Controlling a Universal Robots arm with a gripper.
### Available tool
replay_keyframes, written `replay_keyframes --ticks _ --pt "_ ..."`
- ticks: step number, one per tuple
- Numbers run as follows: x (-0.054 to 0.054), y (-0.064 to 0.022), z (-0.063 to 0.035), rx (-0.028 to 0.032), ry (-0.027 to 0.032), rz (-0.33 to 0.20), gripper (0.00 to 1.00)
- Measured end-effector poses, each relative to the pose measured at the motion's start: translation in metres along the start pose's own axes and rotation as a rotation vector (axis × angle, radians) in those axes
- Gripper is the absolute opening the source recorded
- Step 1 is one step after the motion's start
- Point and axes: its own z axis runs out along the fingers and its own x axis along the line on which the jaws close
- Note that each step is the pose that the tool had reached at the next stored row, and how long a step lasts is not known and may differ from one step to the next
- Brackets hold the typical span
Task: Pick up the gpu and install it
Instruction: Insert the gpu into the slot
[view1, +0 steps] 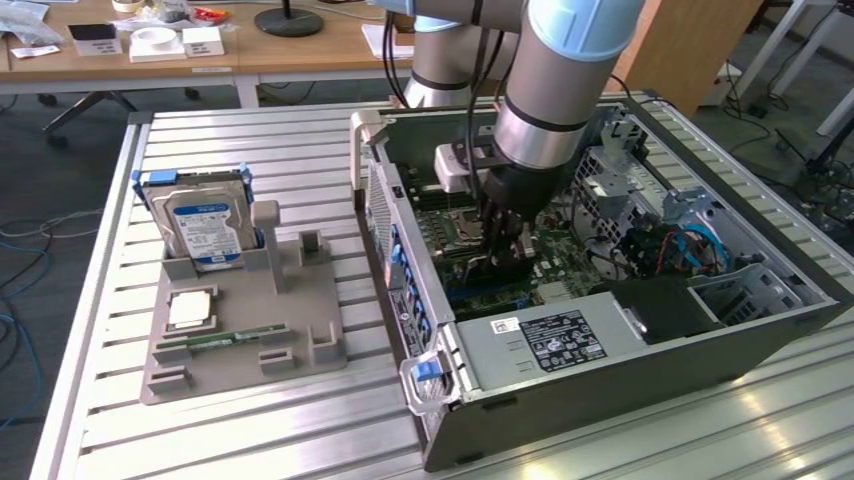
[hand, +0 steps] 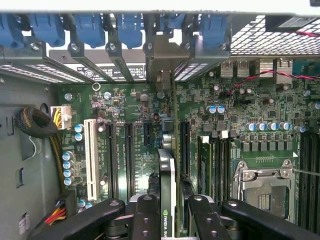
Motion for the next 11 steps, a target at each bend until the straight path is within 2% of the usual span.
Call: replay_keyframes --ticks 11 --pt "0.0002 0.0004 0.0022 0.0003 -0.0007 0.0 0.27"
